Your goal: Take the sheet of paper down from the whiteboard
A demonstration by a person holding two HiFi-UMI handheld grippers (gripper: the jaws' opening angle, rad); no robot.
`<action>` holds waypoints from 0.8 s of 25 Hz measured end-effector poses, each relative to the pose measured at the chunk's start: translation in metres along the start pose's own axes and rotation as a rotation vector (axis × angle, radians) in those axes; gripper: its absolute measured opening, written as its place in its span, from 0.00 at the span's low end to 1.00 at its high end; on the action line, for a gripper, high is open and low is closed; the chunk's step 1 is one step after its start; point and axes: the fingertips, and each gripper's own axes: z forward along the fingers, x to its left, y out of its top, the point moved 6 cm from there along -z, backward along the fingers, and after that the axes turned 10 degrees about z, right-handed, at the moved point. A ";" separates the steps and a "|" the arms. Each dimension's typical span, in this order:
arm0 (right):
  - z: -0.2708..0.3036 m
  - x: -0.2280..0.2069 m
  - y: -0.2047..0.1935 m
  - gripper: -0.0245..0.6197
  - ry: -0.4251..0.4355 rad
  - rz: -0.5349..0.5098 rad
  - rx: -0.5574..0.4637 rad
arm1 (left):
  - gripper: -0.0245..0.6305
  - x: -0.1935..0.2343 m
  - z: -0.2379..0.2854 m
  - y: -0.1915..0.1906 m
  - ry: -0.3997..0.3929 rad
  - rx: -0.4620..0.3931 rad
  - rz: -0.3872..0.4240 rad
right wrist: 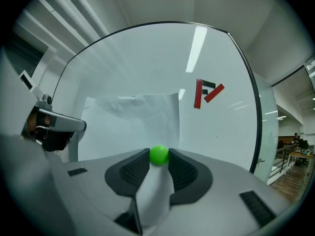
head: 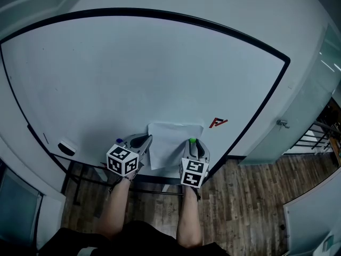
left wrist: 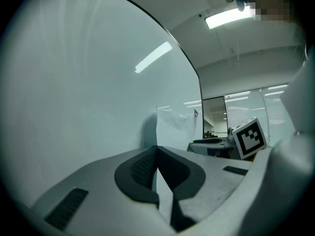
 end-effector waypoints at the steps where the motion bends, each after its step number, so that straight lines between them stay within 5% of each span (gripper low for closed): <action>1: 0.000 0.000 0.000 0.24 0.000 -0.002 0.000 | 0.07 0.000 0.000 -0.001 -0.001 0.003 0.002; 20: -0.002 -0.007 0.000 0.24 -0.007 -0.018 0.004 | 0.07 0.006 -0.007 -0.003 0.012 0.011 -0.012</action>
